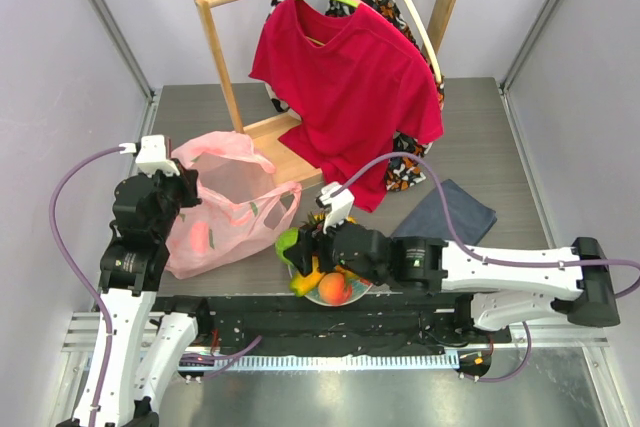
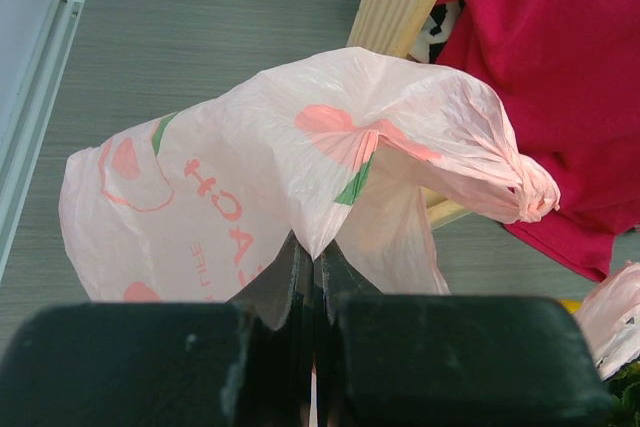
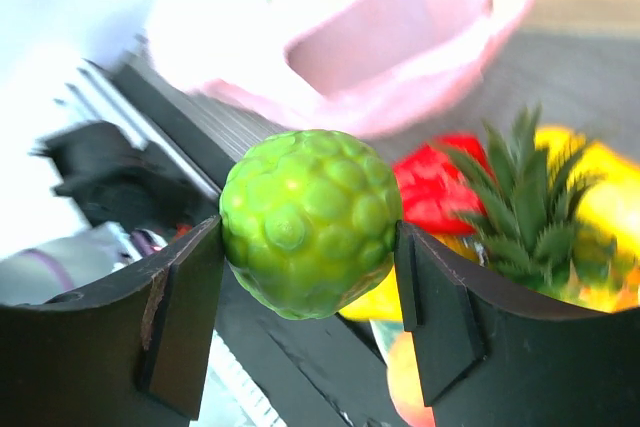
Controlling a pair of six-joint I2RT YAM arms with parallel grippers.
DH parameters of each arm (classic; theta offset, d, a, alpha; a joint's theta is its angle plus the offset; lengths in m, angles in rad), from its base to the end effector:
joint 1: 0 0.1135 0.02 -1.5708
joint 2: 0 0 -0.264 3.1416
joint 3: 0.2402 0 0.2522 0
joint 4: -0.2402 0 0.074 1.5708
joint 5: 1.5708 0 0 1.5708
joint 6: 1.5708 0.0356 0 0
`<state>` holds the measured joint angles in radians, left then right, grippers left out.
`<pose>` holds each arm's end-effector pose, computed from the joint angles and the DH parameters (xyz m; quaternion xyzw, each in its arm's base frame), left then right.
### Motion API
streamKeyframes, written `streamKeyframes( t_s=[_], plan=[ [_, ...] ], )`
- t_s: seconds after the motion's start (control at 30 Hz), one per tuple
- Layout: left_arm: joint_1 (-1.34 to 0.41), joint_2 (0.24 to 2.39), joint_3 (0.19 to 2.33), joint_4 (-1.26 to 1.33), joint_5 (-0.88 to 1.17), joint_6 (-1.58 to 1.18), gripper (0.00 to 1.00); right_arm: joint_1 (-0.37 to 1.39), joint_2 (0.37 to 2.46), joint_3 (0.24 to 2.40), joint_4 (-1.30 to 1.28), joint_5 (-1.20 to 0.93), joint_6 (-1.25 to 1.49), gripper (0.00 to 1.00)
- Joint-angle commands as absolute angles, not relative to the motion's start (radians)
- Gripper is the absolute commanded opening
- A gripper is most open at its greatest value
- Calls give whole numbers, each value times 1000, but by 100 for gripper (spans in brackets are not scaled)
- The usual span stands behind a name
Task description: Place the fruits into the plastic bag
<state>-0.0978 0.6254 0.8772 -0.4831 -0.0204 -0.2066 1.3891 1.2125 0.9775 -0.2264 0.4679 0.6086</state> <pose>0.1344 -0.0125 0.3621 -0.0489 0.7824 -0.0862 0.6148 0.0654 0.2669 0.3150 -0.2016 0.8112 0.3241 0.4430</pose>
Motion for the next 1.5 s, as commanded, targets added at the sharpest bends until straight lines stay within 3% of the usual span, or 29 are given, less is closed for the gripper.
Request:
streamKeyframes(
  t_s=[0.0, 0.4, 0.67, 1.47],
  plan=[
    [-95, 627, 874, -439, -6, -204, 0, 1348, 1150, 1047, -98, 422, 459, 32],
    [-95, 630, 870, -426, 83, -198, 0, 1022, 1325, 1273, -17, -70, 311, 31],
    [-95, 637, 868, -425, 97, -195, 0, 977, 1563, 1440, -28, -273, 271, 30],
    [-95, 650, 868, -423, 117, -196, 0, 950, 1845, 1454, -41, -310, 356, 26]
  ],
)
